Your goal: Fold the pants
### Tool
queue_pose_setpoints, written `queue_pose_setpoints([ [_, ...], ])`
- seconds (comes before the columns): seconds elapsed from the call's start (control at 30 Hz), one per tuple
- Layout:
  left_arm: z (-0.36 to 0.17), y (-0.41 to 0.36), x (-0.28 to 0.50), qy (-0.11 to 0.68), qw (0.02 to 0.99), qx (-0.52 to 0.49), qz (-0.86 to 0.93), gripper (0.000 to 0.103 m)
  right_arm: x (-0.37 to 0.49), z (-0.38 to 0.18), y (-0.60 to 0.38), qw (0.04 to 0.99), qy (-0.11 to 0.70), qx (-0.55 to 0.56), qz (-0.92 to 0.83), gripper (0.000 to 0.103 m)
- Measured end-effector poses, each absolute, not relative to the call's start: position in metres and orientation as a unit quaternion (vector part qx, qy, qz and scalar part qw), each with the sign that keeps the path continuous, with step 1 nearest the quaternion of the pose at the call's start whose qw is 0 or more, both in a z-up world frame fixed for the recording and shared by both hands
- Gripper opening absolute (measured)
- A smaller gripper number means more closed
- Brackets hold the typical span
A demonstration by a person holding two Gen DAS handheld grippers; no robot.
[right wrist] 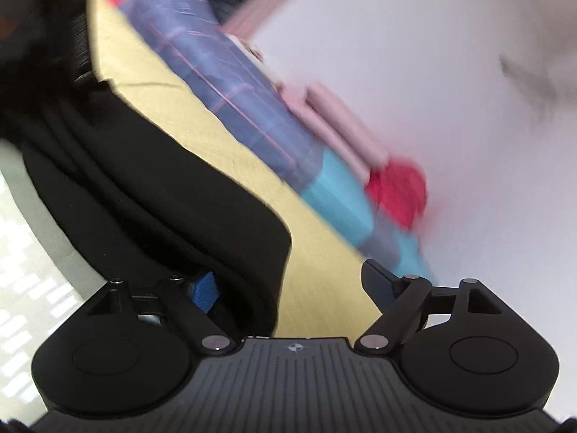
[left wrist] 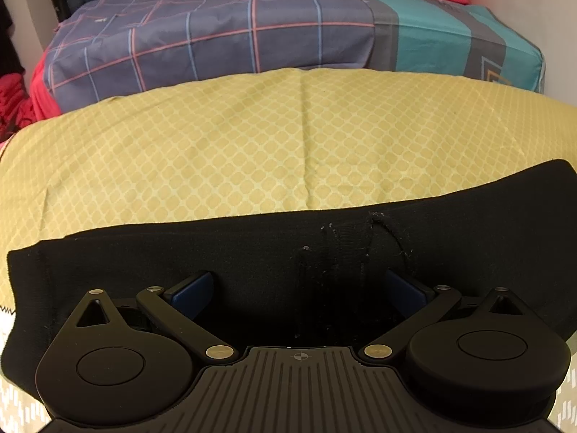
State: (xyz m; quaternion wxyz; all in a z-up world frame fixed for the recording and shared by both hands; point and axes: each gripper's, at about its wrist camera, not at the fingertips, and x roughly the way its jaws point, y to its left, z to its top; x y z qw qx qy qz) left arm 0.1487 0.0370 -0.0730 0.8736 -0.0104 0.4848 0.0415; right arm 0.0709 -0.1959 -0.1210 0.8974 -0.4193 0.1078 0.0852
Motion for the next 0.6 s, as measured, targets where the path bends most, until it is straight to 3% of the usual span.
queue_pose_setpoints([
  [0.13,-0.073,0.037,0.147,0.483,0.875,-0.009,0.041,0.103,0.106,-0.1,-0.227,0.947,0.168,-0.273,0.038,0.089],
  [0.2,-0.074,0.036,0.147,0.482,0.875,-0.005,0.043,0.103,0.102,-0.113,-0.22,0.928,0.182,-0.324,0.039,0.087],
  [0.27,-0.074,0.035,0.147,0.483,0.875,-0.005,0.043,0.103,0.091,-0.124,-0.208,0.897,0.176,-0.4,0.066,0.071],
  [0.3,-0.074,0.036,0.148,0.483,0.874,-0.005,0.043,0.103,0.089,-0.124,-0.205,0.892,0.163,-0.413,0.083,0.071],
  [0.33,-0.074,0.036,0.148,0.483,0.874,-0.005,0.042,0.103,0.091,-0.123,-0.204,0.891,0.149,-0.422,0.08,0.074],
  [0.37,-0.074,0.036,0.148,0.483,0.875,-0.006,0.042,0.103,0.096,-0.12,-0.208,0.896,0.146,-0.416,0.058,0.084],
  [0.43,-0.074,0.037,0.148,0.483,0.875,-0.007,0.04,0.103,0.115,-0.113,-0.225,0.915,0.191,-0.352,0.043,0.091],
  [0.5,-0.074,0.037,0.148,0.483,0.875,-0.006,0.04,0.103,0.119,-0.113,-0.231,0.911,0.225,-0.341,0.056,0.091],
  [0.6,-0.074,0.038,0.149,0.485,0.874,-0.007,0.039,0.103,0.096,-0.109,-0.229,0.886,0.197,-0.407,0.104,0.087],
])
